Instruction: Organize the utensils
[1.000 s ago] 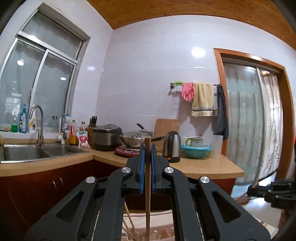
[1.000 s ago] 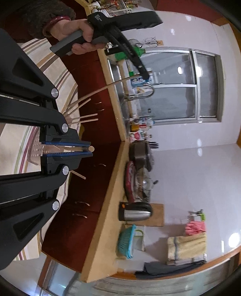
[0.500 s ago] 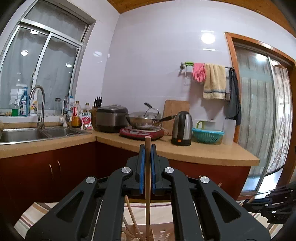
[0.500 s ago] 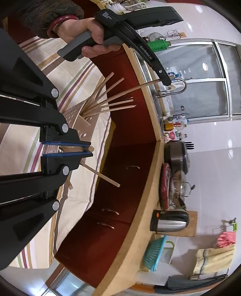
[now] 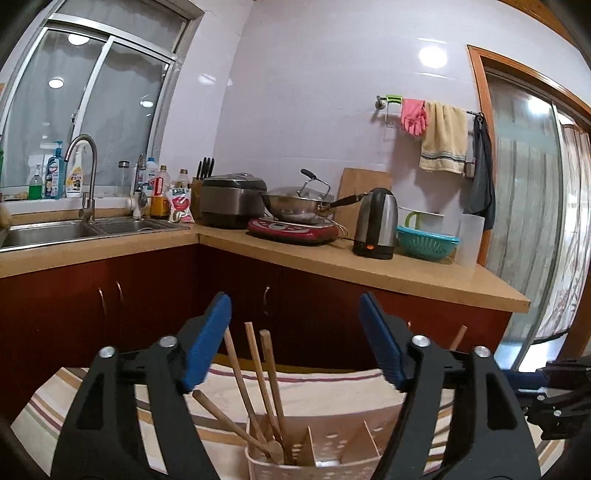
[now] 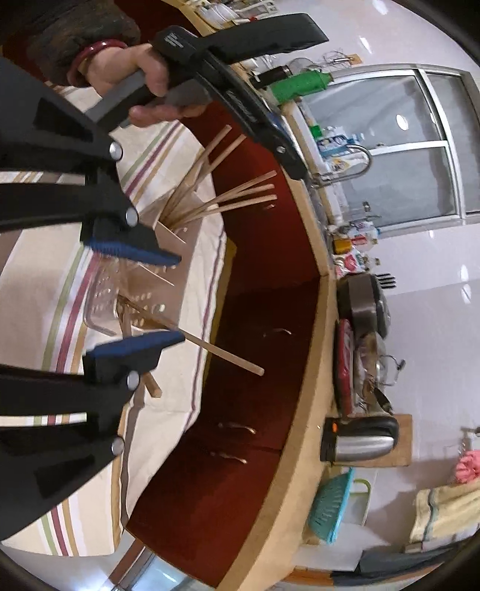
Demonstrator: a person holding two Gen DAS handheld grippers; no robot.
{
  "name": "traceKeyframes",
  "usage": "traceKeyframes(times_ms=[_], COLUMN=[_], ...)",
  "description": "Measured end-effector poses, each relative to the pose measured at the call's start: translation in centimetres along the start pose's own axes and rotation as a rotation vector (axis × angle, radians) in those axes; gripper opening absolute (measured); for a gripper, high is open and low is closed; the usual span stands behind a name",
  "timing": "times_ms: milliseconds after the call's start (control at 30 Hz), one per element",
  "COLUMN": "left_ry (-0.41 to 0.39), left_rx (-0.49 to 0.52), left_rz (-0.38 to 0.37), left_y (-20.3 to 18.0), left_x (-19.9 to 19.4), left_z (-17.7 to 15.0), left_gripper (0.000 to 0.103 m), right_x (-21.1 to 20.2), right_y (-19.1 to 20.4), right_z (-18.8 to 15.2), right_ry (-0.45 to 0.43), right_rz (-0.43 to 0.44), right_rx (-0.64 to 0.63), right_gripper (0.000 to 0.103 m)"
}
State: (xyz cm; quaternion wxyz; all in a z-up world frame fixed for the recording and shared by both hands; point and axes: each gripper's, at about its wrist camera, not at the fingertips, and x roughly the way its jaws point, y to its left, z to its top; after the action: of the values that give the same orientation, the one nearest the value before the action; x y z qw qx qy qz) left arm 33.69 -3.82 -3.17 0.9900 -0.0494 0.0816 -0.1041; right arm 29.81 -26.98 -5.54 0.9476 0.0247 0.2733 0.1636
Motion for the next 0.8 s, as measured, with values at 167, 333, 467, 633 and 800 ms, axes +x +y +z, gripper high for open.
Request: traceKeyframes(times_ms=[167, 333, 467, 633, 800], left_ry=[-0.024, -0.02, -0.004, 0.051, 0.05], left_rx=[0.02, 0.04, 0.062, 0.088, 0.106], left_rz=[-0.011, -0.004, 0.022, 0.064, 0.141], left_y=[-0.4, -0.9, -1.3, -1.5, -1.3], left_x=[-3.2, -6.9, -10.5, -15.0, -19.5], left_z=[1.1, 1.0, -0.7, -3.5, -4.9], left_gripper=[0.092, 0.098, 0.099, 0.099, 0.099], right_x=[-2.7, -6.3, -8.3, -10.0, -12.1], right_y=[0.3, 1.3, 3.0, 4.9, 6.4], right_z=[0.0, -1.7, -4.6, -8.0, -9.9], right_ry=[-0.099, -0.182, -0.213, -0.202, -0.213], right_rz=[-0.06, -0.13, -0.19, -0.224, -0.249], right_rx=[0.008, 0.028, 0.021, 0.041, 0.067], right_gripper=[0.063, 0.074, 0.078, 0.081, 0.082])
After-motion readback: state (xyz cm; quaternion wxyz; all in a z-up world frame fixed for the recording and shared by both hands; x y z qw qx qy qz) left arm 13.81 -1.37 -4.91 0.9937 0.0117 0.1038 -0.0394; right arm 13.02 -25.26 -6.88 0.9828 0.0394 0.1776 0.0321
